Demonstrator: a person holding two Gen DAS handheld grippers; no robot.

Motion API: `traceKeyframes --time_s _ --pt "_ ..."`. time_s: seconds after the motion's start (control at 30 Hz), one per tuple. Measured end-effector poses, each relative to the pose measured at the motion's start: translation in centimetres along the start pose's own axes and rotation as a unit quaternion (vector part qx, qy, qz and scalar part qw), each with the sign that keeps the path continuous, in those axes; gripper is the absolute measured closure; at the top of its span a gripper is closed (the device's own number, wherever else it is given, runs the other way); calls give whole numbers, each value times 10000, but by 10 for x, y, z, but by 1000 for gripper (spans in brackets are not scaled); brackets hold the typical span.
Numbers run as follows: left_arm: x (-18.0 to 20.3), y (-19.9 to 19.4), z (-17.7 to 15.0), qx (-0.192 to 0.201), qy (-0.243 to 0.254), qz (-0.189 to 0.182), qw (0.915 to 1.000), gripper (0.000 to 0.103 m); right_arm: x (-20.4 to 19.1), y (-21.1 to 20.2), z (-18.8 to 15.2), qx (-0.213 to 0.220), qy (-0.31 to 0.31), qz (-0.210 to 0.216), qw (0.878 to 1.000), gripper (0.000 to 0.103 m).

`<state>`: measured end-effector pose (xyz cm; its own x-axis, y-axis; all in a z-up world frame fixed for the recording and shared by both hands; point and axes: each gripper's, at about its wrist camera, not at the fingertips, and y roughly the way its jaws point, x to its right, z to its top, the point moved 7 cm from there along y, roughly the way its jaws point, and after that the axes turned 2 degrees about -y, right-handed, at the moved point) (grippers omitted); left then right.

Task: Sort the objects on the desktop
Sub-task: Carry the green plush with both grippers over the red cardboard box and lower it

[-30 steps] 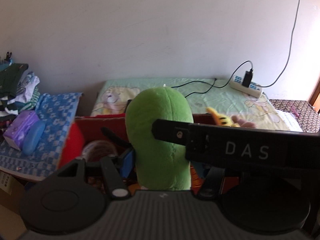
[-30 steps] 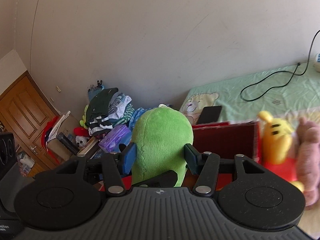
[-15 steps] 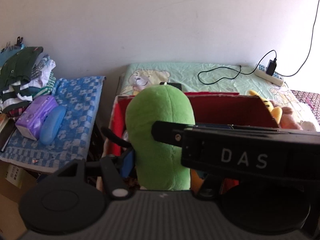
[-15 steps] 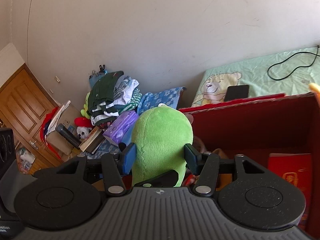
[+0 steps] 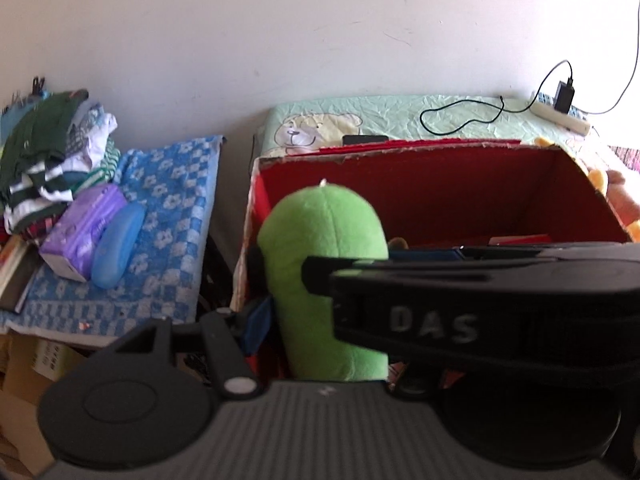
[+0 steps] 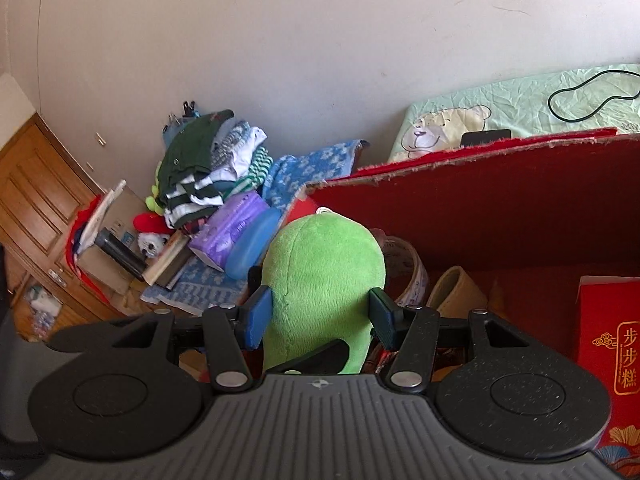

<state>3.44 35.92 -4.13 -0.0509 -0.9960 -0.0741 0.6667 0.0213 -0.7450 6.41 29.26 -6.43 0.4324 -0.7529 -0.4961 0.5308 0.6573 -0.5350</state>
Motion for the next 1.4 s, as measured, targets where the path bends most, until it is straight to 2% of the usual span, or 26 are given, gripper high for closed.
traceKeyframes --time_s 0.23,0.37,0.53,0.67,0.8,0.9,1.07,1.2,1.4 --pt "2 2 0 60 112 54 9999 42 8 5 0 -14 167 52 9998 46" --pt "4 2 0 62 159 92 9998 42 8 6 0 -78 265 115 9996 41" --pt "0 0 1 69 115 140 9998 39 10 7 1 -178 427 215 9987 40" --pt "-2 -5 1 89 -9 129 9999 38 16 3 1 -267 733 448 9959 36" --pt "0 -10 -1 85 -3 156 9998 38 21 -5 5 -199 933 624 9935 36" --pt "-1 -12 -1 71 -70 138 9999 38 23 -14 9 -73 1018 607 9929 43" --pt "-1 -17 -2 67 -87 167 9998 38 30 -16 11 -173 1305 588 9896 68" --pt "-1 -19 -3 90 -57 191 9998 39 29 -10 10 -345 1384 623 9878 74" --pt "0 -13 -1 -16 -46 307 9995 39 20 -4 7 -343 1033 595 9923 74"
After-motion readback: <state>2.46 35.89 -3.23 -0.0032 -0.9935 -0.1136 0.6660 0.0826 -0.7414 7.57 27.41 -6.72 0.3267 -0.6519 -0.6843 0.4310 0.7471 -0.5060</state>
